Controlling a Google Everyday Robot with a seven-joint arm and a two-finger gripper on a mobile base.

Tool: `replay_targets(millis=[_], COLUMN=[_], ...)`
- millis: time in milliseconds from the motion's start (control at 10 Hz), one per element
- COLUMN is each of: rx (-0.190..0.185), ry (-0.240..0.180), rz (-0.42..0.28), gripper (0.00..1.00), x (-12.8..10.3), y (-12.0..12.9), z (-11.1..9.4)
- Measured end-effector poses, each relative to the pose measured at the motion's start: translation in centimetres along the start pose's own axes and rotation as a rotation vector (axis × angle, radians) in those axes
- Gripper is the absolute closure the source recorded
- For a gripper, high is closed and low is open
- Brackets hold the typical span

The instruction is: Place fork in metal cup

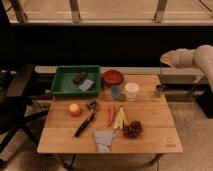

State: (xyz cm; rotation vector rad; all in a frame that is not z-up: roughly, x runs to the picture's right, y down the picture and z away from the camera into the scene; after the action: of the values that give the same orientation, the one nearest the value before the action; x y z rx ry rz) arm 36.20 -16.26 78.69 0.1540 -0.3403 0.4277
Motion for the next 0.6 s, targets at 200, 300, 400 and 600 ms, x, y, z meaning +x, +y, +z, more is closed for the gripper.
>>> replay_targets(millis=[200, 300, 400, 600], rx=[0.017, 0.024, 0.030, 0.029], ry=[0.004, 0.002, 0.001, -0.003], rz=[0.034, 0.052, 0.065, 0.096], gripper=[1.00, 1.00, 1.00, 1.00], x=[1.3, 2.0, 2.5, 3.4], y=[0.1, 0.1, 0.1, 0.7], z=[-0.3, -0.5, -0.6, -0.3])
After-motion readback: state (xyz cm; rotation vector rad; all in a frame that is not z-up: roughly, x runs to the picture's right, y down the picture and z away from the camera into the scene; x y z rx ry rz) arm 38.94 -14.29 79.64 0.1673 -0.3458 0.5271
